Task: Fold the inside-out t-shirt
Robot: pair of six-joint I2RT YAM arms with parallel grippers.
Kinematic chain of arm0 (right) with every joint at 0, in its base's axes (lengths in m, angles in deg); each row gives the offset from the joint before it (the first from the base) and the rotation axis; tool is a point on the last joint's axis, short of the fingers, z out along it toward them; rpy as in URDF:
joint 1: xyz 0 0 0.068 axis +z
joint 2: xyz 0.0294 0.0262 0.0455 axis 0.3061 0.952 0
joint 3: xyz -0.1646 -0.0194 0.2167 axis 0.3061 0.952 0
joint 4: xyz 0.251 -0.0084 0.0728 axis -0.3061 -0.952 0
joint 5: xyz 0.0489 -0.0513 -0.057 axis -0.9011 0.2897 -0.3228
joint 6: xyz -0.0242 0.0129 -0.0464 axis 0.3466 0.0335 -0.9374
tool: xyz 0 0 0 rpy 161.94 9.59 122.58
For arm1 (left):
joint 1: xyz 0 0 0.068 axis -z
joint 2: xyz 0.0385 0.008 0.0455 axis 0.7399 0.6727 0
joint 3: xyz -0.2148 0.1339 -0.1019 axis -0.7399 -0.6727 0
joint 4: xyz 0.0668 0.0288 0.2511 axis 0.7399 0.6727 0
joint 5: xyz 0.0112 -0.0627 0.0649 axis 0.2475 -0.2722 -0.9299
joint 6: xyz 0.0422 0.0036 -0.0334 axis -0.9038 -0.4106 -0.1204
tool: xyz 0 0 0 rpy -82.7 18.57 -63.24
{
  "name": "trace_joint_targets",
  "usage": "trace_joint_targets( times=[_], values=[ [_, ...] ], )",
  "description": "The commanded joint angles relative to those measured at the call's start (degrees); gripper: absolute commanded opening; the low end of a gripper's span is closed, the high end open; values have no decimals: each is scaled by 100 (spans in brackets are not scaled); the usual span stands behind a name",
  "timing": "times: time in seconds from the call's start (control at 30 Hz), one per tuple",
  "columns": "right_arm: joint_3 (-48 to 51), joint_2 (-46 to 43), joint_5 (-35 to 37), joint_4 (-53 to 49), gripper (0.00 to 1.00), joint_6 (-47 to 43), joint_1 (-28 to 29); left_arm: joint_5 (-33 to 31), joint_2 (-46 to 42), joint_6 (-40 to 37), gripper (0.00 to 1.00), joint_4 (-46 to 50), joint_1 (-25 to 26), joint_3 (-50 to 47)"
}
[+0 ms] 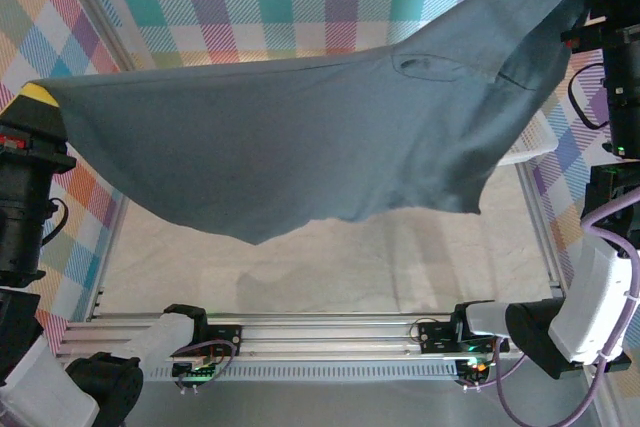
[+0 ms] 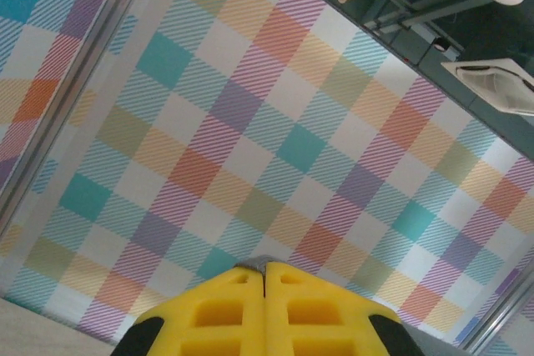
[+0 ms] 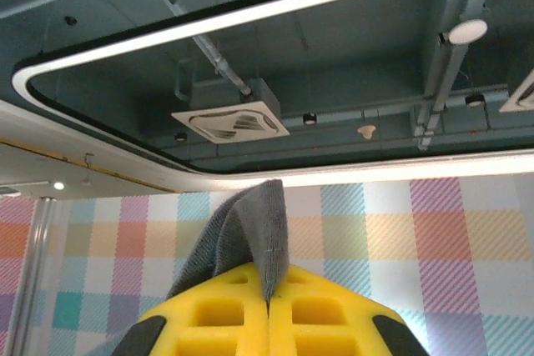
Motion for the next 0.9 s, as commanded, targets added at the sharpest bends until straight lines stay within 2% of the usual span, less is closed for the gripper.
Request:
trace_joint_targets(
  times=[0.0,0.2,0.3,0.4,0.53,0.6,0.67,0.7,0.73,0.77,0.8,0.87],
  values=[
    [-139,302,97,226,0,-182,1,-164,226,-353,0,-281,15,33],
    [-157,1285,309,-55,0,-128,1,-202,1112,-681,0,-273,14,53],
    [-170,1957,160,-255,0,-92,-3,-194,1710,-805,0,-236,-43,-62],
    [-243,2710,-31,-369,0,-74,-2,281,2240,-629,0,-496,-381,-522],
    [-505,3887,-151,-499,0,48,1,1166,3099,-52,0,-1348,-946,-1481],
    [-701,4546,-36,-395,0,99,0,1404,3727,24,0,-1709,-1101,-1604],
    [-1047,5208,5,-390,0,293,-2,1563,4485,66,5,-1865,-1233,-1335],
    [-1171,5489,10,-372,5,437,1,1677,4973,35,18,-1883,-1303,-1060],
    [-1243,5711,4,-359,22,570,2,1799,5479,-11,37,-1732,-1375,-612],
    [-1327,5845,-113,-437,40,577,1,1958,5972,-129,48,-1358,-1455,79],
    [-1435,5912,-223,-637,52,560,9,2116,6460,-308,53,-903,-1523,863],
    [-1442,5773,-406,-1058,60,509,16,2295,6943,-573,55,16,-1623,2000]
  ],
)
